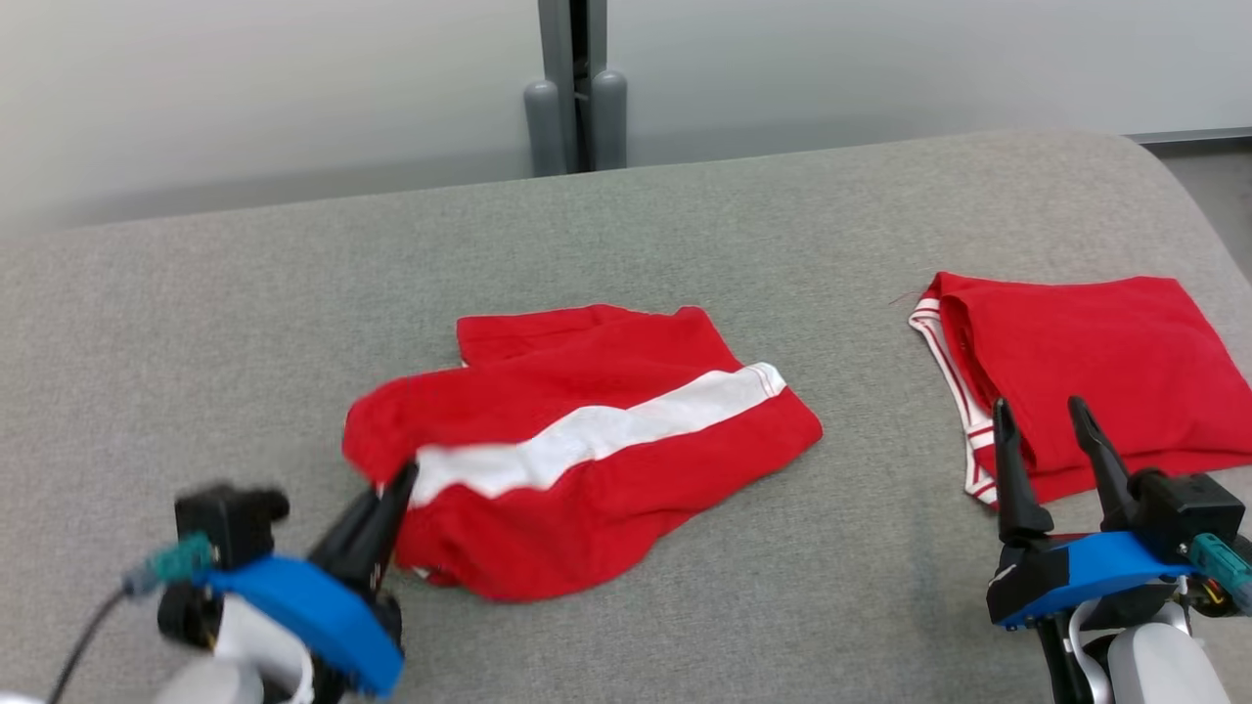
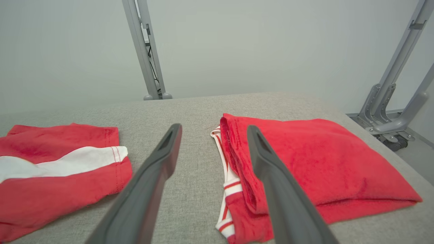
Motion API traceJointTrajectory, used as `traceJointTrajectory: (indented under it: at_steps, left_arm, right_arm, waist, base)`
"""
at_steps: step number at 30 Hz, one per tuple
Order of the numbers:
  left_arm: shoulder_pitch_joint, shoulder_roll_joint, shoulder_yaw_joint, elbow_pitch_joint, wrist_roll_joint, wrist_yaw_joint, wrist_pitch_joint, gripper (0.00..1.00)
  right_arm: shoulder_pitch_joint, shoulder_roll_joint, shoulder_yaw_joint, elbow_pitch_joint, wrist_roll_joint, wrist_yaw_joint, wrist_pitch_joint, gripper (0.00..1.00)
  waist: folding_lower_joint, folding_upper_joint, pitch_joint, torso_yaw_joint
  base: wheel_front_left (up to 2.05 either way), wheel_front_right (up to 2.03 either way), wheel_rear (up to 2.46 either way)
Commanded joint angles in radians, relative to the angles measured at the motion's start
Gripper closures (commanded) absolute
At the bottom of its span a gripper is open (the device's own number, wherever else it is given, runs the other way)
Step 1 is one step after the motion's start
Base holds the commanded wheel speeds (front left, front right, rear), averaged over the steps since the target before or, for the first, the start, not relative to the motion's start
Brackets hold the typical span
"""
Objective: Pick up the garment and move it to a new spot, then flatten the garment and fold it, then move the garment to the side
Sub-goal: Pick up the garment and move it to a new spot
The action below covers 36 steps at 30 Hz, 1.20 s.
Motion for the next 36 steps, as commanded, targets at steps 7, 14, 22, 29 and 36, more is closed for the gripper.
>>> traceJointTrajectory:
  at_steps: [7,14,22,29,36]
  left_arm:
    - [0.092,-0.045,-0.007,0.155,-0.025,-0.018,-0.096,1.0]
    - [0.052,-0.08,-0.013,0.247,0.001,-0.028,-0.156,0.13]
    - [0.029,-0.089,-0.021,0.288,0.075,0.006,-0.21,0.0]
    - [0.083,-0.123,0.032,0.241,0.112,0.074,-0.239,0.0]
    - [0.175,-0.185,0.129,0.147,0.189,0.139,-0.243,0.0]
  right_arm:
    - [-0.012,-0.001,0.013,-0.004,-0.012,0.0,-0.003,0.0]
    - [-0.012,-0.002,0.035,0.009,-0.012,0.0,-0.001,0.0]
    - [0.006,-0.001,0.047,0.032,-0.01,0.0,-0.006,0.0]
    - [0.038,-0.002,0.055,0.048,-0.011,0.0,-0.01,0.0]
    - [0.084,-0.002,0.07,0.058,0.006,0.0,-0.021,0.0]
  waist:
    - [0.0001,0.0,0.014,0.04]
    - [0.0001,0.0,-0.002,0.072]
    - [0.0001,0.0,-0.05,0.1]
    - [0.0001,0.0,-0.099,0.125]
    - [0.0001,0.0,-0.139,0.142]
  base:
    - [0.0,0.0,0.0]
    - [0.0,0.0,0.0]
    - [0.0,0.0,0.0]
    - [0.0,0.0,0.0]
    - [0.0,0.0,0.0]
